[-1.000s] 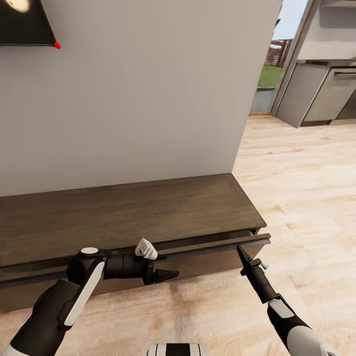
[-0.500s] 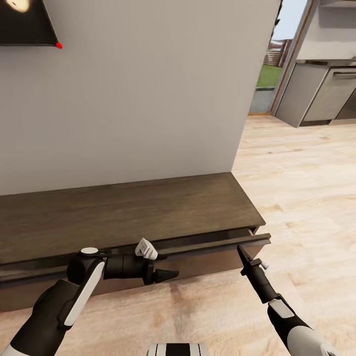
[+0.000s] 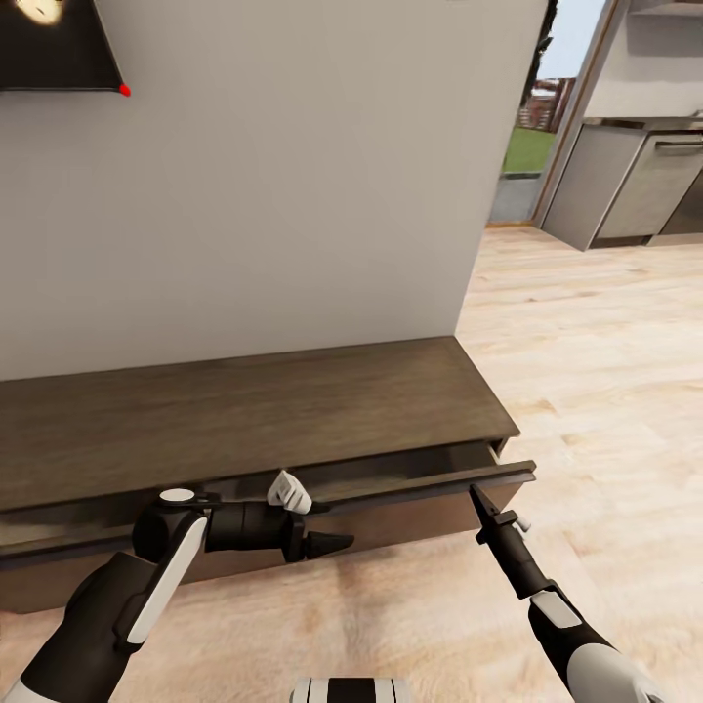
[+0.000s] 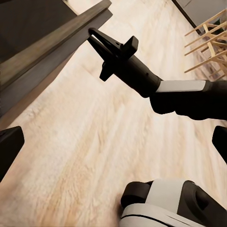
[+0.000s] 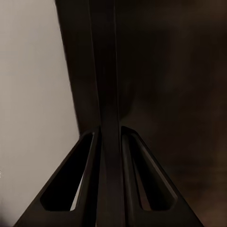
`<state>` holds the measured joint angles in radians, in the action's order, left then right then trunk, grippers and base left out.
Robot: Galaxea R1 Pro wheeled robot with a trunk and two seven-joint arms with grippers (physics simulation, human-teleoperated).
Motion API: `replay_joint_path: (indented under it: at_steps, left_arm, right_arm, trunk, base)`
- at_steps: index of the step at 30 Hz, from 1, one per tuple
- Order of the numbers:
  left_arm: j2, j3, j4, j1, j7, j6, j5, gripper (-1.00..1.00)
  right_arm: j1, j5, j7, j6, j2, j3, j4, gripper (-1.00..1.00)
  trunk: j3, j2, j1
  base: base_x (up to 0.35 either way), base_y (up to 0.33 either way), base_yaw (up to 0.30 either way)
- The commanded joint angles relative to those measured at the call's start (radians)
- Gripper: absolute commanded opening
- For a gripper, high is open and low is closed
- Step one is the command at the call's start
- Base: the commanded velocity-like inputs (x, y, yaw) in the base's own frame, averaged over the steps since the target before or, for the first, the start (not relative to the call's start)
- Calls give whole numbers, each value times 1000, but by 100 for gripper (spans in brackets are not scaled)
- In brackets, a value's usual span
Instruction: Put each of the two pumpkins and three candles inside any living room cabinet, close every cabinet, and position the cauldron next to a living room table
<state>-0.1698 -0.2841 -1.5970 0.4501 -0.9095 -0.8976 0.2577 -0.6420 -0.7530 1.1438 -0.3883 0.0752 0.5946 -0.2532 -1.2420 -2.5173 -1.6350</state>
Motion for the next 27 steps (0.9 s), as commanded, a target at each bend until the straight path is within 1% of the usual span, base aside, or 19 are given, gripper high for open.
replay_joint_path:
  at_steps: [1,12,27]
  left_arm:
    - [0,-1,0,1,0,-4,3,100]
    - [0,-1,0,1,0,-4,3,100]
    - [0,-1,1,1,0,-4,2,100]
  right_arm:
    - [-1,-9,71,-21,-1,-34,2,-100]
    - [-1,-8,71,-21,0,-34,2,-100]
    - [-1,-9,71,-21,0,-35,2,-100]
  trunk:
    - [-1,0,1]
    - [-1,0,1]
    - [-1,0,1]
  base:
    - [-156,0,0]
    - [-82,0,0]
    - [-47,0,0]
